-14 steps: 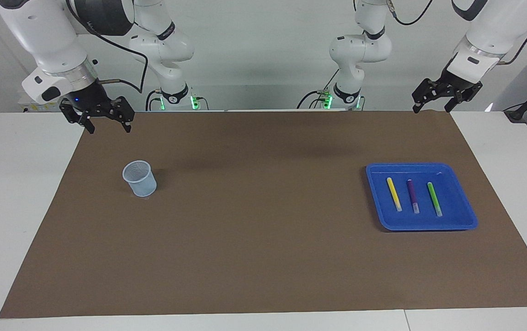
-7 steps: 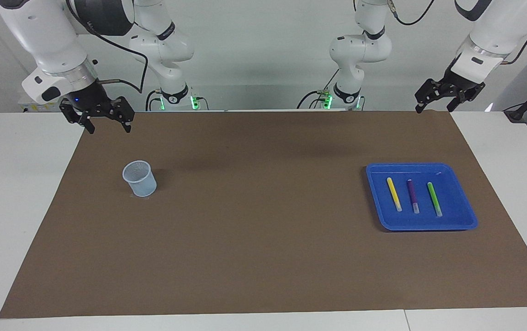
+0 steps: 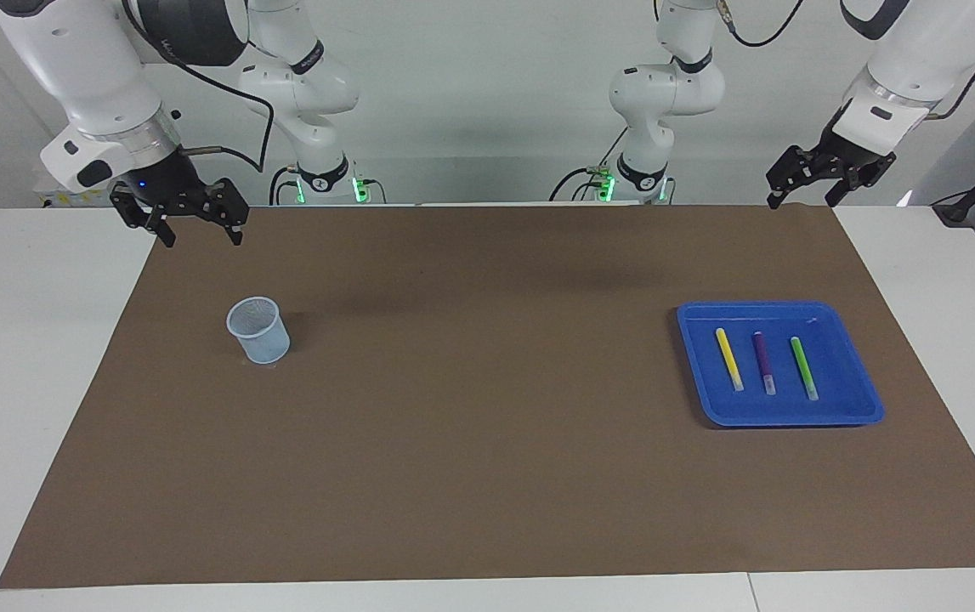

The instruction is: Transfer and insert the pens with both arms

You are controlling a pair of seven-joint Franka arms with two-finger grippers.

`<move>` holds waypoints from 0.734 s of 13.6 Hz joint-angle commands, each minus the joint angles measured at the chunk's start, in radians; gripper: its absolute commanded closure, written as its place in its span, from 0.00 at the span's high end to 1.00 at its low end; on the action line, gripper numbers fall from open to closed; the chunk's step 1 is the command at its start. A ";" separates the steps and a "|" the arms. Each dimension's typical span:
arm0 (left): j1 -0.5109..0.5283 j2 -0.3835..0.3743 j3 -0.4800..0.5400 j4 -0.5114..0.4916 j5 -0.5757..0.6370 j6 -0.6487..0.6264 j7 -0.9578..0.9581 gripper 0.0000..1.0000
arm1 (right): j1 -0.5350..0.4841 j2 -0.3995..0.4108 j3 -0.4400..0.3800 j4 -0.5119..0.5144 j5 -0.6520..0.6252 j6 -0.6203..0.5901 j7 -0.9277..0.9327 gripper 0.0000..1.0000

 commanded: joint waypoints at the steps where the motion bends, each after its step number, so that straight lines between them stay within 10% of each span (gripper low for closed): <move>1: 0.001 -0.025 0.000 -0.023 0.012 -0.013 -0.017 1.00 | 0.006 -0.003 -0.006 -0.003 -0.007 0.000 0.010 1.00; 10: 0.005 -0.094 0.009 -0.277 0.009 0.245 -0.014 1.00 | 0.006 -0.003 -0.006 -0.003 -0.007 0.000 0.010 1.00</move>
